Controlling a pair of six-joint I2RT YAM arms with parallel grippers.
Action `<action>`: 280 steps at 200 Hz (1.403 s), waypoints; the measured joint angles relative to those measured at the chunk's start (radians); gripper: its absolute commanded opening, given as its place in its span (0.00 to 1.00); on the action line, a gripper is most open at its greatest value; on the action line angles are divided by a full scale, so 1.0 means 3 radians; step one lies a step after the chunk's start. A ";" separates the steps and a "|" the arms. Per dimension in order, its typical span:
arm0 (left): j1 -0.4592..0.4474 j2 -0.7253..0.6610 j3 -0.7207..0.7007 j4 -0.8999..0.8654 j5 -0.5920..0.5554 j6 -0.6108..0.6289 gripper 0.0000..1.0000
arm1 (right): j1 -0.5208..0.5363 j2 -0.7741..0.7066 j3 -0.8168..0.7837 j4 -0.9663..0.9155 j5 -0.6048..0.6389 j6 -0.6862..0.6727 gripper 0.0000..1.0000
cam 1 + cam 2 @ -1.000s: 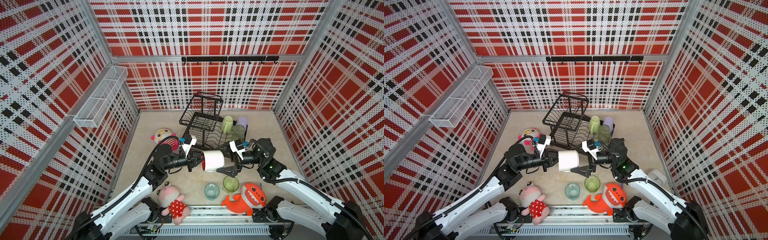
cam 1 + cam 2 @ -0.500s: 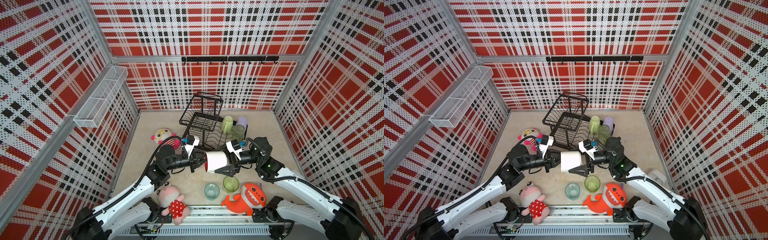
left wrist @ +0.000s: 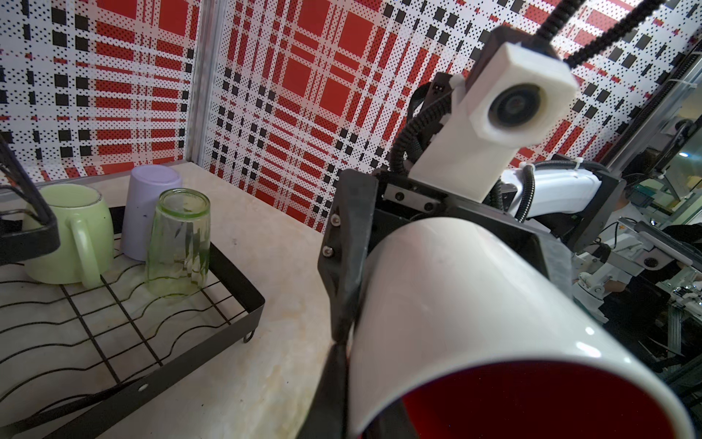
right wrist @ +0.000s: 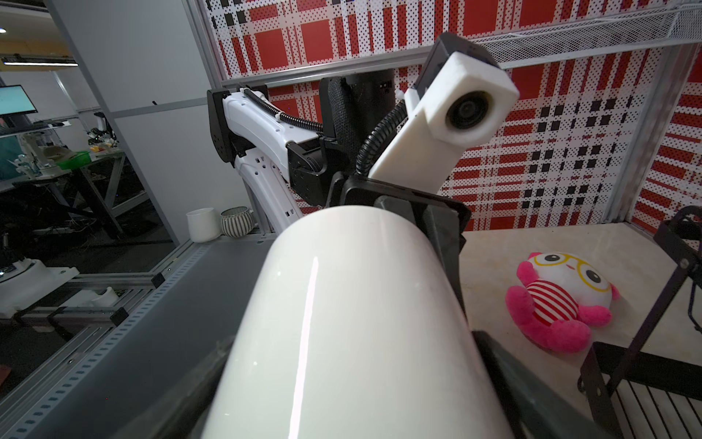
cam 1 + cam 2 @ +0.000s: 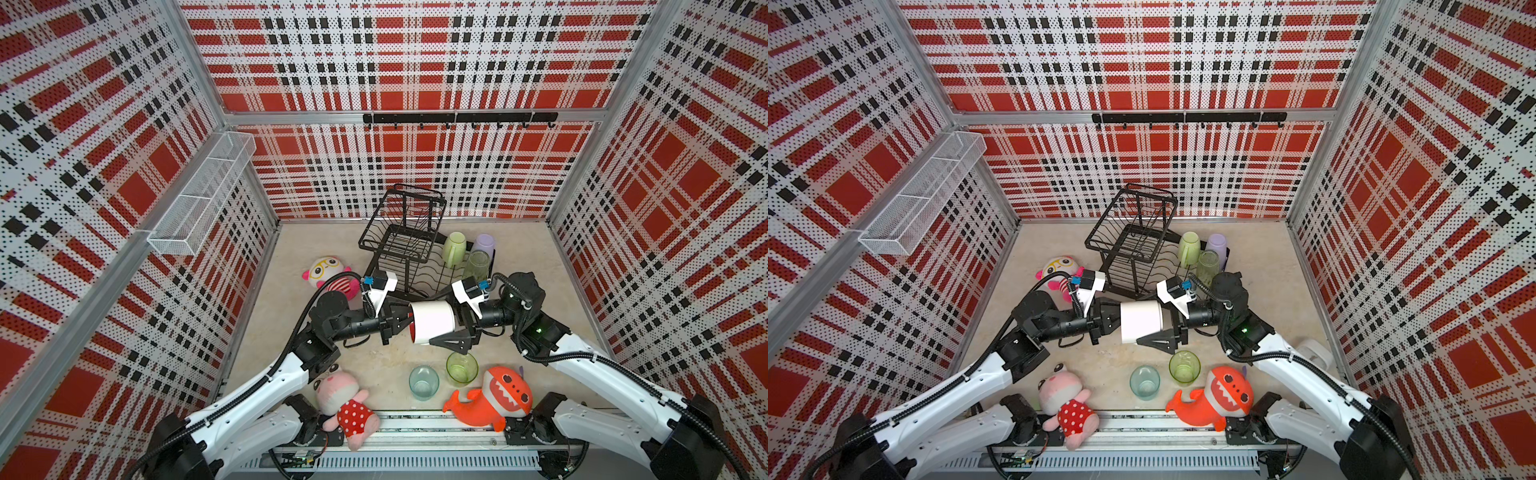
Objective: Load cups into a dish rack
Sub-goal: Pick up the cup from the center of the table.
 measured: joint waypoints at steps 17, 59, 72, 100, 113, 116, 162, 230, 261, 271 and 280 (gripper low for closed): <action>-0.0028 0.0000 -0.0013 0.0069 -0.0018 -0.0003 0.00 | 0.0000 0.0003 0.0000 -0.0003 -0.0005 0.0036 1.00; -0.0041 0.0034 -0.0055 0.0201 -0.0029 -0.0023 0.00 | 0.0000 0.0003 0.0001 -0.0018 -0.0009 0.0057 0.98; -0.0042 0.0042 -0.0058 0.0220 -0.0031 -0.0028 0.00 | 0.0000 0.0003 0.0003 -0.0027 -0.0008 0.0055 0.95; -0.0029 0.0045 -0.0067 0.0223 -0.0084 -0.0058 0.00 | -0.0028 -0.0001 0.0024 -0.0081 0.0009 0.0029 0.87; -0.0028 0.0053 -0.0067 0.0225 -0.0116 -0.0066 0.00 | -0.0033 -0.0001 0.0038 -0.0099 0.0027 0.0028 0.84; -0.0028 0.0053 -0.0067 0.0226 -0.0120 -0.0067 0.00 | -0.0033 -0.0001 0.0038 -0.0100 0.0028 0.0028 0.84; -0.0028 0.0092 -0.0069 0.0271 -0.0121 -0.0083 0.02 | -0.0046 -0.0001 0.0051 -0.0136 0.0038 0.0027 0.77; -0.0053 0.0158 -0.0117 0.0450 -0.0118 -0.0136 0.46 | -0.0052 0.0001 0.0052 -0.0266 0.0187 -0.0061 0.76; -0.0052 0.0184 -0.0182 0.0516 -0.0109 -0.0149 0.59 | -0.0067 -0.0005 0.0079 -0.0530 0.0230 -0.0226 0.75; -0.0045 0.0184 -0.0200 0.0554 -0.0112 -0.0151 0.63 | -0.0099 -0.0014 0.0079 -0.0632 0.0224 -0.0249 0.74; -0.0022 0.0179 -0.0219 0.0600 -0.0116 -0.0150 0.65 | -0.0144 -0.0020 0.0079 -0.0744 0.0210 -0.0277 0.74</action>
